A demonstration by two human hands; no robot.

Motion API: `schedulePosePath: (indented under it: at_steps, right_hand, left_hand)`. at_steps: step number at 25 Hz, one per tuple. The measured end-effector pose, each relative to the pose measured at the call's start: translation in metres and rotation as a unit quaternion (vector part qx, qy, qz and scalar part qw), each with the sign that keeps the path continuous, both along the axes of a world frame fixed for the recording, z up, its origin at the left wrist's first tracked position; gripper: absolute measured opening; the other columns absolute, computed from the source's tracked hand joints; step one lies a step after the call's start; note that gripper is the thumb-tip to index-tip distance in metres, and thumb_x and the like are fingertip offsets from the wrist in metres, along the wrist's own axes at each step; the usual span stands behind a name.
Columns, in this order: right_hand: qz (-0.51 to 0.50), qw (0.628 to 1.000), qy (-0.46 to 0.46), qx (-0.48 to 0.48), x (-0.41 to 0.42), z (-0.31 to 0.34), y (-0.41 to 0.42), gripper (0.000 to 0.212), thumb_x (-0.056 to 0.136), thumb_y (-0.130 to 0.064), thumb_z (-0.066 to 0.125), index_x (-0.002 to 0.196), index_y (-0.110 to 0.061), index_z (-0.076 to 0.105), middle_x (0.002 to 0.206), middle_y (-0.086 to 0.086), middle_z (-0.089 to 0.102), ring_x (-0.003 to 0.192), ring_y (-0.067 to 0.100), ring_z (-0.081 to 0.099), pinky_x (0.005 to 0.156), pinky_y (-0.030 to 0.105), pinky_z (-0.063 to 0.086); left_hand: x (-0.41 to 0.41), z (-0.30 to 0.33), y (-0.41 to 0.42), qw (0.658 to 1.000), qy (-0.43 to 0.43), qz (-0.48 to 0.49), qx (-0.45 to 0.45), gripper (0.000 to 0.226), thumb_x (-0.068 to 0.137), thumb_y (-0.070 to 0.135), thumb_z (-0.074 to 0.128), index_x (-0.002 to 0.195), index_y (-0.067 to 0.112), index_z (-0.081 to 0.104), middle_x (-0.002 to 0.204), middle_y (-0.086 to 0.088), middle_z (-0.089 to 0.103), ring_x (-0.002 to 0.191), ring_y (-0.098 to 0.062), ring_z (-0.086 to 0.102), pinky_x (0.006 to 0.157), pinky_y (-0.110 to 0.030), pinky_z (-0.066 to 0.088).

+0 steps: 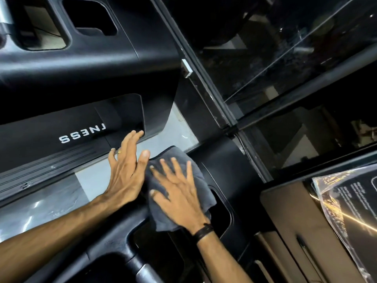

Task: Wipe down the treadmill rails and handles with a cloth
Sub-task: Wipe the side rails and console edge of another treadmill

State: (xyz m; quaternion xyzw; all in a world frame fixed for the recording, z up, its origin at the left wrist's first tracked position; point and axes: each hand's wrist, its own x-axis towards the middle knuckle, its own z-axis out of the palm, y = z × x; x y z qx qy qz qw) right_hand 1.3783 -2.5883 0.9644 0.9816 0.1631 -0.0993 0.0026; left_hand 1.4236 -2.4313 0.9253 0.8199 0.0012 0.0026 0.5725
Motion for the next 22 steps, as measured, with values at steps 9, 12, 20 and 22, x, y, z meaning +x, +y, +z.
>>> schedulePosePath:
  at_steps: [9, 12, 20, 22]
  right_hand:
    - [-0.489, 0.864, -0.091, -0.079, 0.085, -0.002, -0.123, 0.061, 0.091, -0.057, 0.044, 0.146, -0.031, 0.04, 0.152, 0.018, 0.034, 0.139, 0.042, 0.028, 0.109, 0.064, 0.022]
    - [-0.461, 0.87, -0.12, -0.129, 0.087, 0.006, -0.07, 0.054, 0.082, -0.058, 0.043, 0.12, -0.023, 0.06, 0.12, 0.018, 0.053, 0.115, 0.038, 0.044, 0.096, 0.054, 0.032]
    - [-0.089, 0.993, -0.075, 0.018, -0.033, 0.013, 0.028, 0.033, 0.072, -0.051, 0.053, 0.098, -0.032, 0.06, 0.099, -0.002, 0.054, 0.095, 0.024, 0.047, 0.081, 0.043, 0.034]
    - [-0.209, 0.968, -0.125, -0.063, 0.021, 0.009, -0.043, 0.041, 0.072, -0.052, 0.049, 0.103, -0.03, 0.062, 0.108, 0.004, 0.059, 0.103, 0.032, 0.049, 0.086, 0.045, 0.036]
  left_hand:
    - [-0.013, 0.008, 0.003, 0.999, 0.002, -0.03, 0.013, 0.063, 0.096, 0.062, 0.015, 0.152, 0.034, 0.023, 0.16, 0.005, 0.024, 0.146, -0.01, 0.026, 0.121, -0.046, -0.001]
    - [-0.011, 0.002, 0.01, 0.999, 0.02, -0.019, 0.016, 0.062, 0.096, 0.062, 0.015, 0.151, 0.035, 0.024, 0.158, 0.006, 0.027, 0.144, -0.014, 0.031, 0.119, -0.045, 0.001]
    - [-0.001, 0.0, 0.02, 0.999, 0.034, 0.001, -0.026, 0.058, 0.095, 0.063, 0.016, 0.146, 0.04, 0.03, 0.147, 0.012, 0.038, 0.13, -0.012, 0.045, 0.115, -0.043, 0.012]
    - [-0.007, 0.0, 0.025, 0.999, 0.03, -0.011, -0.011, 0.055, 0.097, 0.062, 0.016, 0.146, 0.041, 0.028, 0.15, 0.012, 0.035, 0.131, -0.01, 0.044, 0.117, -0.048, 0.01]
